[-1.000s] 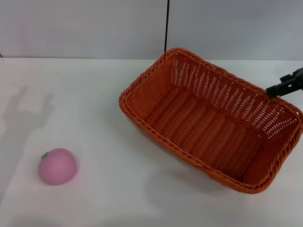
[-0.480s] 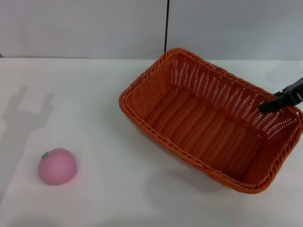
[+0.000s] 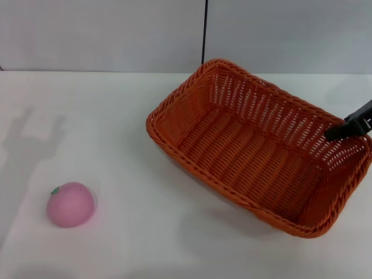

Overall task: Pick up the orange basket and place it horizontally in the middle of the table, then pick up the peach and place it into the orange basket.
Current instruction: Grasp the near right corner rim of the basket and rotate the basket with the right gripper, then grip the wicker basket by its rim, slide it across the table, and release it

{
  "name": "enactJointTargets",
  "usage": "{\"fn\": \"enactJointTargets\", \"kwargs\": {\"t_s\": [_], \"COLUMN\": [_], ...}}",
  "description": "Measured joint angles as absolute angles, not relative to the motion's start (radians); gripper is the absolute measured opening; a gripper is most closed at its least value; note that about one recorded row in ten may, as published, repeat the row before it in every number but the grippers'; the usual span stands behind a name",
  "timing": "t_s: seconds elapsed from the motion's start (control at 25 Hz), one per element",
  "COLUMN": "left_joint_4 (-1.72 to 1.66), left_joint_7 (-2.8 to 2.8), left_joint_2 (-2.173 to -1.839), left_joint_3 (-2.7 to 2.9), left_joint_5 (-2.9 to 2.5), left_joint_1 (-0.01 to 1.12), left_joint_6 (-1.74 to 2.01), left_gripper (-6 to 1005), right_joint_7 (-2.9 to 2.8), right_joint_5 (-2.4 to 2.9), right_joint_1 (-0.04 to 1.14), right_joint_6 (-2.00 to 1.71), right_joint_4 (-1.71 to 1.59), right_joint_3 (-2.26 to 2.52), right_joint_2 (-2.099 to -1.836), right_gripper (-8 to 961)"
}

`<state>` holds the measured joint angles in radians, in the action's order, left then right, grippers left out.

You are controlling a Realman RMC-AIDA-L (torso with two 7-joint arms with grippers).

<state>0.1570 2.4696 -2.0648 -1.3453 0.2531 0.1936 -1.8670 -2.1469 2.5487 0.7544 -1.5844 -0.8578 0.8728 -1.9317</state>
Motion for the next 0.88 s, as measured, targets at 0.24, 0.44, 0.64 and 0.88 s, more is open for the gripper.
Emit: {"fn": "enactJointTargets", "kwargs": {"t_s": [0.24,0.44,0.64,0.88], "left_joint_4": [0.156,0.156,0.158,0.161], "left_joint_7": [2.469,2.468,2.468,2.468], "left_joint_2": [-2.065,-2.065,-2.065,-2.065], "left_joint_3": [-1.346,-1.348,-1.351,-1.351], "left_joint_5": [0.253,0.254,0.255,0.255], "left_joint_1": [0.190,0.190,0.190,0.190], "left_joint_6": [-1.870,-1.872,-1.872,-1.874], "left_gripper": [805,805,804,804], "right_joint_7": [-2.138,-2.132,-2.110,-2.037], "right_joint_5": [2.549,2.548,2.508,2.361], "right_joint_1": [0.752,0.751,0.748,0.736], "right_joint_6": [-1.584,-1.586,-1.602,-1.661], "right_joint_4": [-0.857,-0.861,-0.880,-0.882], "right_joint_3": [0.873,0.868,0.836,0.780], "right_joint_2": [-1.933,-1.933,-1.930,-1.889], "right_gripper": [209,163,165,182]}}
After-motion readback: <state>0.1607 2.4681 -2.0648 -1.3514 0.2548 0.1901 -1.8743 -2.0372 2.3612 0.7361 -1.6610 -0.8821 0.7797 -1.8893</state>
